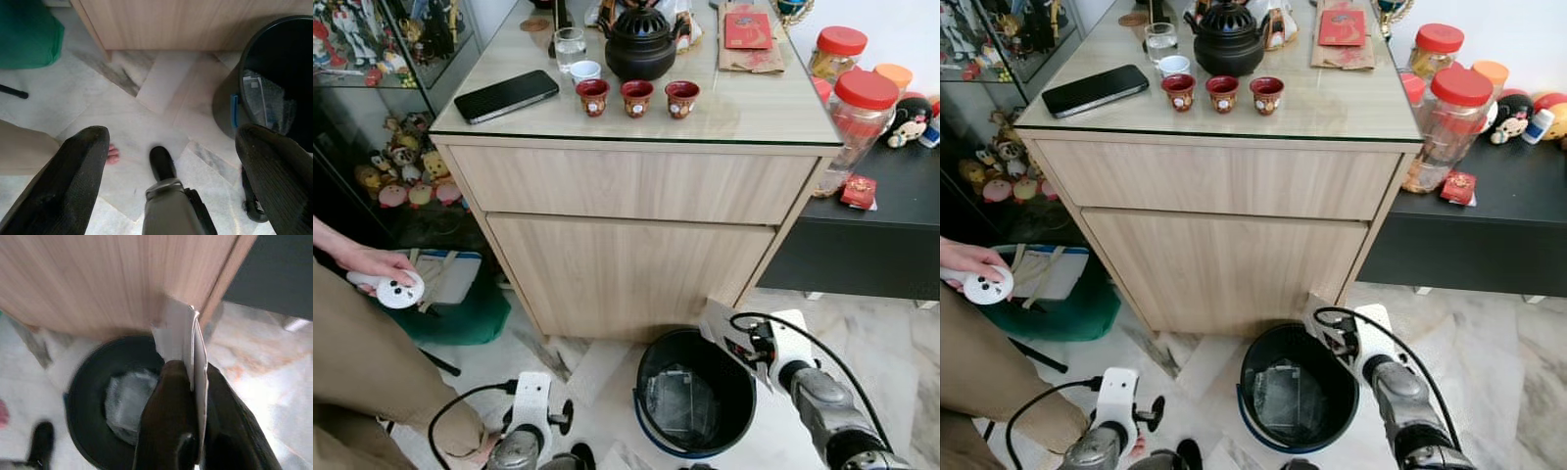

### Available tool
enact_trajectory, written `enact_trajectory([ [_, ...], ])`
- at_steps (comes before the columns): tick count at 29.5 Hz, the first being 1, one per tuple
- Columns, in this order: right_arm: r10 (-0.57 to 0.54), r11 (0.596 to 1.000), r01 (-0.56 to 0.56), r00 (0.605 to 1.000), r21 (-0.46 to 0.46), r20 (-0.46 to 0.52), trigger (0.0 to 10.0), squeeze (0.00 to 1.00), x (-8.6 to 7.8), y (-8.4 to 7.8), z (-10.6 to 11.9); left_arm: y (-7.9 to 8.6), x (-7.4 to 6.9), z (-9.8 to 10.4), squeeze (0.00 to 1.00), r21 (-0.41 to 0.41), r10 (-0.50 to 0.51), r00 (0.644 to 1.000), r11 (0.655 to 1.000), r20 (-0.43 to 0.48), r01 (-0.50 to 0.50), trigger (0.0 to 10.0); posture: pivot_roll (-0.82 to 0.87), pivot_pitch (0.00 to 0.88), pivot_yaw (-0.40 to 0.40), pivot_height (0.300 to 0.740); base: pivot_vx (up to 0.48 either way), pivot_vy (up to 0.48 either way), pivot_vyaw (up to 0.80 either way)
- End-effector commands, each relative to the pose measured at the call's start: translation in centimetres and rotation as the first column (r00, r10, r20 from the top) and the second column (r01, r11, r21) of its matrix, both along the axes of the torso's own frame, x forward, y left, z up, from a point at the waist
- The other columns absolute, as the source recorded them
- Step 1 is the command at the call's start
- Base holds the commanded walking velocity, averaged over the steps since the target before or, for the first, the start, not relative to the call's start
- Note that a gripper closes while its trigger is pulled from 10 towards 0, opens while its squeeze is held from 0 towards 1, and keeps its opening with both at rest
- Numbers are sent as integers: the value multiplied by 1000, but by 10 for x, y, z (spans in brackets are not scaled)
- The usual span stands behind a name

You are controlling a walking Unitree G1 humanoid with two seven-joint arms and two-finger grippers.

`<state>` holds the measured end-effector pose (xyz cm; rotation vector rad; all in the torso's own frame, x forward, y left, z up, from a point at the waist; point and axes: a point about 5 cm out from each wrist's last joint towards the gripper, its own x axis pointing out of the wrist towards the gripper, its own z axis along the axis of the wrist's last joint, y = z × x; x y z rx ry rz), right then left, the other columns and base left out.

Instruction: Picking trash to rubbish bin

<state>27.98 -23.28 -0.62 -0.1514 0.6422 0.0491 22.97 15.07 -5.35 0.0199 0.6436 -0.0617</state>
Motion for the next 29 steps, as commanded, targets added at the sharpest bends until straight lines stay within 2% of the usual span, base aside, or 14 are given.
enact_trajectory([
  [1,-16,999,14,998,-31,-60,10000,0,-9,-4,-8,1,-9,-7,0,0,7,999,1000,-44,-7,10000,-77,152,-17,740,0,0,0],
  [3,-24,999,21,995,-34,-101,10000,0,-18,-4,-17,3,-15,-10,0,5,7,998,1000,-66,-6,10000,-81,153,-17,740,0,0,0],
  [9,-15,1000,13,992,-21,-129,10000,0,-25,-1,-23,8,-23,-15,0,12,17,996,1000,-90,-16,10000,-75,157,-19,740,0,0,0],
  [14,7,1000,-5,992,14,-128,10000,0,-21,2,-20,7,-19,-12,0,-8,7,998,1000,-69,-7,10000,-75,157,-19,740,0,0,0],
  [15,17,999,-12,994,46,-112,10000,0,-17,4,-17,-1,-13,-8,0,-31,-44,998,999,-41,43,10000,-77,159,-23,740,0,0,0],
  [17,22,998,-16,994,64,-103,10000,0,-15,5,-15,-5,-11,-6,0,-42,-75,997,996,-25,74,10000,-77,159,-23,740,0,0,0],
  [18,40,998,-34,995,62,-96,10000,0,-13,5,-13,-15,-5,-1,0,-53,-145,989,988,16,146,10000,-83,161,-22,740,0,0,0],
  [20,47,997,-41,994,60,-94,10000,0,-12,6,-13,-19,-2,1,0,-56,-173,984,983,33,175,10000,-83,161,-22,740,0,0,0],
  [24,52,997,-47,994,58,-98,10000,0,-11,6,-12,-47,10,16,0,-34,-381,915,921,131,388,10000,-83,161,-22,740,0,0,0],
  [27,54,997,-47,994,62,-100,10000,0,-11,6,-12,-50,10,18,0,-48,-400,905,911,143,411,10000,-79,161,-20,740,0,0,0],
  [29,56,997,-49,993,67,-107,10000,0,-11,6,-12,-56,11,22,0,-79,-438,880,886,184,457,10000,-79,161,-20,740,0,0,0],
])
